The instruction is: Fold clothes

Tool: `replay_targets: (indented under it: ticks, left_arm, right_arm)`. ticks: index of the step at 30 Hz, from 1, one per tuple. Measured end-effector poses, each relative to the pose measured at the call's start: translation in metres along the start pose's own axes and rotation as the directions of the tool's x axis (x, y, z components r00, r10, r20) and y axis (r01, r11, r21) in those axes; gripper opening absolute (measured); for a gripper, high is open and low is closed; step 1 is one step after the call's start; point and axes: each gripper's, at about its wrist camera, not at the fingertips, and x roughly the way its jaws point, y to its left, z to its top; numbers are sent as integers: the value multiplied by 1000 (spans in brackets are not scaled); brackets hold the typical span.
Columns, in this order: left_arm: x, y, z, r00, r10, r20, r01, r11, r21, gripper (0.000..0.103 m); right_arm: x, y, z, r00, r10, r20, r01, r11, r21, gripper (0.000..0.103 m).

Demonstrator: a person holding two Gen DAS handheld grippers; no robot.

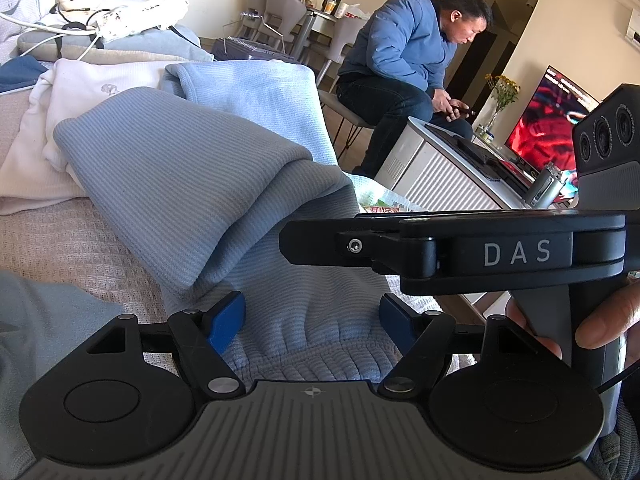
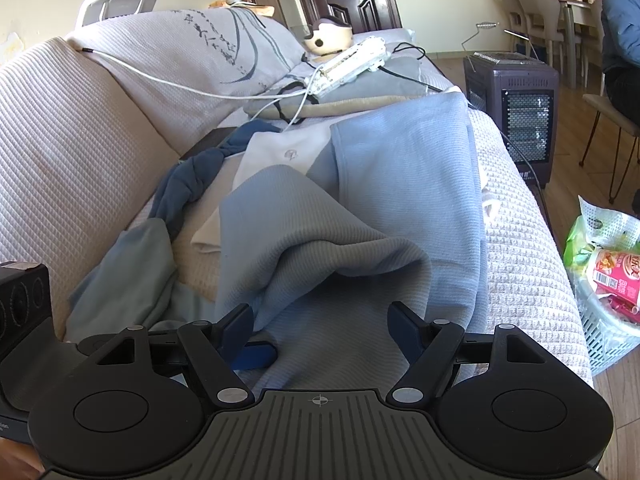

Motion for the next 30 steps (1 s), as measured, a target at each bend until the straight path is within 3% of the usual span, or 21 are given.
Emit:
replay_targets:
  ticks: [30]
  left_arm:
    - [-1,0,-1,1000,3,-1,-3,1000,3,73]
  right_arm:
    - [0,0,0,1000,-5,3,5,1000,-4,77]
